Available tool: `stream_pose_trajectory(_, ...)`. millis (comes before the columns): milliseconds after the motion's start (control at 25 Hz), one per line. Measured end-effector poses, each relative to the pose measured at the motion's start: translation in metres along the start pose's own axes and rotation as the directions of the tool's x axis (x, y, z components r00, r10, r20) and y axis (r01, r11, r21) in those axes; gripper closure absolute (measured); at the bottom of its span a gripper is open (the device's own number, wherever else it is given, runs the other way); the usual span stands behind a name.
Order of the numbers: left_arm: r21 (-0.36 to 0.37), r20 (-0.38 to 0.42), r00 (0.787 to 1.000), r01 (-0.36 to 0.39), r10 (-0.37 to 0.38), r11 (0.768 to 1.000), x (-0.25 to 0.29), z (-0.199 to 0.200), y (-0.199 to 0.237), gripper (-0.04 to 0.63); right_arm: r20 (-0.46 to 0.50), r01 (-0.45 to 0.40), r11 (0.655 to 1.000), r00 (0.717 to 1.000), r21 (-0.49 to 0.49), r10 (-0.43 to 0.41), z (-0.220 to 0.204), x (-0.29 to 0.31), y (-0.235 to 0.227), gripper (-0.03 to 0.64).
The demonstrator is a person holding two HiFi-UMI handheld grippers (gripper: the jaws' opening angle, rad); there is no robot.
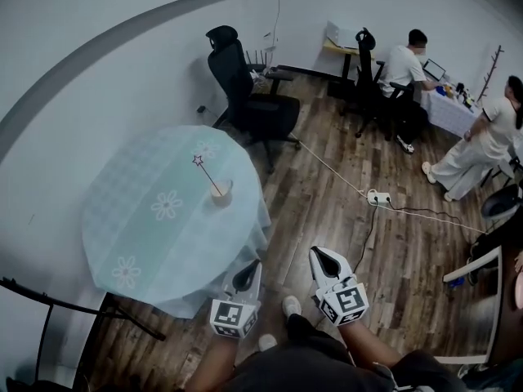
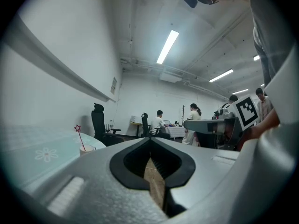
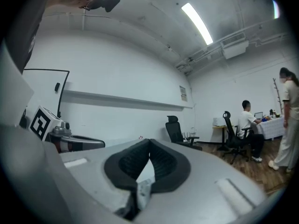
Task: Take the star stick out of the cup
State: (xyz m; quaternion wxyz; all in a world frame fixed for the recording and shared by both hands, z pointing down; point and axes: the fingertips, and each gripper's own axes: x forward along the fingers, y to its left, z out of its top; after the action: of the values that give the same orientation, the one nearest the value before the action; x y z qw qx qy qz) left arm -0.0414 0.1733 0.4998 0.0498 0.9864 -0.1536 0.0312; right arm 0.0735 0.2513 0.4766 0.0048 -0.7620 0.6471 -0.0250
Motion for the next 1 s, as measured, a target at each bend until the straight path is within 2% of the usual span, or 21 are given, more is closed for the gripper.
stream_pose_trajectory(240, -0.021, -0.011, 0.996, -0.088, 0.088, 0.996, 0.038, 0.002, 0.035, 0.589, 0.002, -0.108, 0.994, 0.994, 0.012, 0.108, -0.001, 0.063, -0.019, 0.614)
stream_pose_trajectory(360, 0.022, -0.030, 0.990, -0.137, 0.138, 0.990, 0.063, 0.003, 0.054, 0.589, 0.000, -0.170, 0.984, 0.985, 0.056, 0.171, -0.004, 0.093, -0.031, 0.614)
stream_pose_trajectory(480, 0.053, -0.046, 0.982, -0.180, 0.182, 0.982, 0.084, 0.009, 0.071, 0.589, 0.014, -0.244, 0.968, 0.970, 0.052, 0.244, 0.001, 0.122, -0.037, 0.614)
stream_pose_trajectory(600, 0.046, -0.040, 0.975, -0.218, 0.220, 0.975, 0.095, 0.021, 0.085, 0.589, 0.058, -0.296, 0.954, 0.954, 0.051, 0.293, 0.010, 0.145, -0.042, 0.614)
stream_pose_trajectory(680, -0.009, -0.024, 0.966, -0.257, 0.257, 0.966, 0.096, 0.024, 0.097, 0.589, 0.070, -0.329, 0.942, 0.943, 0.065, 0.325, 0.012, 0.159, -0.045, 0.614)
stream_pose_trajectory(760, -0.044, -0.025, 0.949, -0.314, 0.313, 0.948, 0.092, 0.021, 0.111, 0.589, 0.064, -0.363, 0.929, 0.931, 0.067, 0.359, 0.009, 0.172, -0.045, 0.614)
stream_pose_trajectory(840, -0.024, -0.036, 0.933, -0.359, 0.358, 0.933, 0.088, 0.018, 0.121, 0.589, 0.052, -0.391, 0.918, 0.920, 0.064, 0.388, 0.007, 0.183, -0.044, 0.614)
stream_pose_trajectory(1000, 0.008, -0.045, 0.918, -0.395, 0.395, 0.919, 0.089, 0.018, 0.138, 0.589, 0.033, -0.433, 0.899, 0.901, 0.068, 0.432, 0.003, 0.208, -0.035, 0.614)
